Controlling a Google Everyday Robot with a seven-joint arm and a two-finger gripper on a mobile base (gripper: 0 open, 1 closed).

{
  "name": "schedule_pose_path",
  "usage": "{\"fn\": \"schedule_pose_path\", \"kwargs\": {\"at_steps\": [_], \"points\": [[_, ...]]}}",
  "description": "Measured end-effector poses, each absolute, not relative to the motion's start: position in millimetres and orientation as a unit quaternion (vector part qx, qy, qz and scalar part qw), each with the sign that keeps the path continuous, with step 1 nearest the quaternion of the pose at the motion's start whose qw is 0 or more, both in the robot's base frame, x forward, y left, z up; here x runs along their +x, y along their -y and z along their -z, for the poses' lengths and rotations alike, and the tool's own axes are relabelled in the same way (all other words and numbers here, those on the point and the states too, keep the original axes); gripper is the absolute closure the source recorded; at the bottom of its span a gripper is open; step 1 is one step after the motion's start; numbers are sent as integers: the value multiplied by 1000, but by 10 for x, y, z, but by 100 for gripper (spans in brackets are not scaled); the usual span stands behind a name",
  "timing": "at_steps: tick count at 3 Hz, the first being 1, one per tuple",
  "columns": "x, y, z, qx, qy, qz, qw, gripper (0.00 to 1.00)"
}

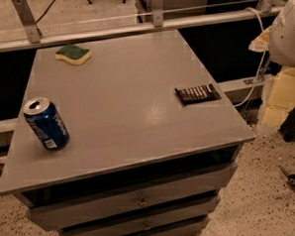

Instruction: Pick rxbar chocolate

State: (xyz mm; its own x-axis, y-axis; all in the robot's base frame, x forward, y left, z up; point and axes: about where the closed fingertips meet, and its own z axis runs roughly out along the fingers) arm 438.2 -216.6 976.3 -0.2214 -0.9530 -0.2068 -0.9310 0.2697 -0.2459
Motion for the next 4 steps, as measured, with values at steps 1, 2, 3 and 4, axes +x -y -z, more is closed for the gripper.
{"fn": "schedule_pose_path", "kwargs": {"at_steps": [1, 2, 3, 4], "points": [[4382, 2166, -9763, -603, -781, 35, 159, 0], [4450, 2142, -9710, -603, -780, 29, 165, 0], [5058, 1930, -9259, -594, -775, -25, 213, 0], [5627, 1702, -8837, -584, -766, -76, 257, 0]]}}
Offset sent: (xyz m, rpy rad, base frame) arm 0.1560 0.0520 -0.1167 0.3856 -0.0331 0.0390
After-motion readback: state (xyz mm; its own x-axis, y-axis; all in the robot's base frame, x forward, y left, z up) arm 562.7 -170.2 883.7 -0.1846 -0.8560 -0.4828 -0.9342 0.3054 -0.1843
